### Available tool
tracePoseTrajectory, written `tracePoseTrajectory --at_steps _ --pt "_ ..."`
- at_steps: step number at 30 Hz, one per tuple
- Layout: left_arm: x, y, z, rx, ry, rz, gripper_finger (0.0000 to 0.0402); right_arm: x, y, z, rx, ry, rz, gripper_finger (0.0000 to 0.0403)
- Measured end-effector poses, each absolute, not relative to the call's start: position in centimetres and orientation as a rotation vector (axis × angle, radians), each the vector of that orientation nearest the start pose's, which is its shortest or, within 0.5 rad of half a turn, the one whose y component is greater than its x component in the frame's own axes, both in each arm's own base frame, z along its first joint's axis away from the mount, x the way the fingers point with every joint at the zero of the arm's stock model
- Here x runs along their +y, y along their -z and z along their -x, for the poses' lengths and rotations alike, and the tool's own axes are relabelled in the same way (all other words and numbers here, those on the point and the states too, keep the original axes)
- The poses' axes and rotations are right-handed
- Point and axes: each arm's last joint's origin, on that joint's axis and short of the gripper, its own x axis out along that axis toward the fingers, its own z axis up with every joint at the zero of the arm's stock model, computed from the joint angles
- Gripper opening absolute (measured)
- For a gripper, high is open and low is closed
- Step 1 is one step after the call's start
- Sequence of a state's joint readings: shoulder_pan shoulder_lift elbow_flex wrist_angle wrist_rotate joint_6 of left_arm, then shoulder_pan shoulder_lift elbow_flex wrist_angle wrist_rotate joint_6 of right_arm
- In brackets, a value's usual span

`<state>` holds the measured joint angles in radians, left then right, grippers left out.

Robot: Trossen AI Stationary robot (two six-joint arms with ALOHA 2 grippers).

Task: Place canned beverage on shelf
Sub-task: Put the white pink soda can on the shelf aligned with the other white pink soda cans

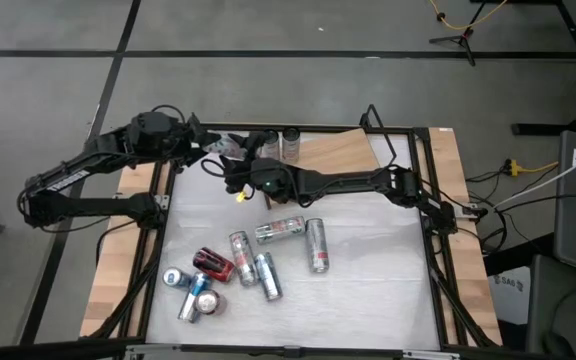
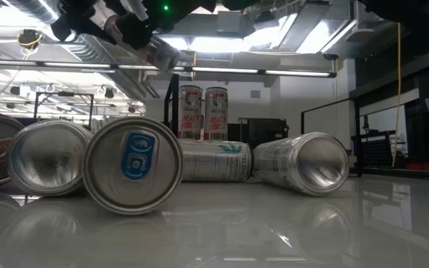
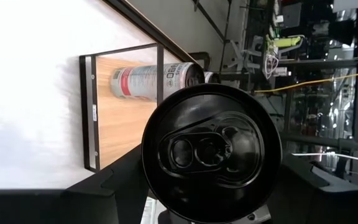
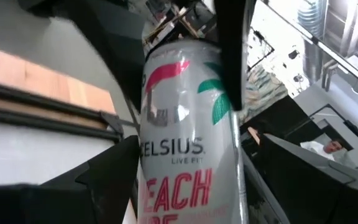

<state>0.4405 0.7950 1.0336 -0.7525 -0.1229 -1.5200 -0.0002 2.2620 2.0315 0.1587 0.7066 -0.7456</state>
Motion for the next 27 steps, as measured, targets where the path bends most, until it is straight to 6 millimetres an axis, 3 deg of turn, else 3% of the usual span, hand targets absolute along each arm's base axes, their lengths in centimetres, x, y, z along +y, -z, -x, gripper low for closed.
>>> tracePoseTrajectory --at_steps 18,27 --pt "6.1 -35.7 -15.0 0.057 -0.784 1.537 0.0238 -2.0 -29.4 -52.8 0.437 0.66 0.761 0.0322" --pt "6.0 -35.7 -15.0 0.05 -0.787 1.532 0.0238 -2.0 -29.4 -52.8 0.432 0.664 0.752 0.0244"
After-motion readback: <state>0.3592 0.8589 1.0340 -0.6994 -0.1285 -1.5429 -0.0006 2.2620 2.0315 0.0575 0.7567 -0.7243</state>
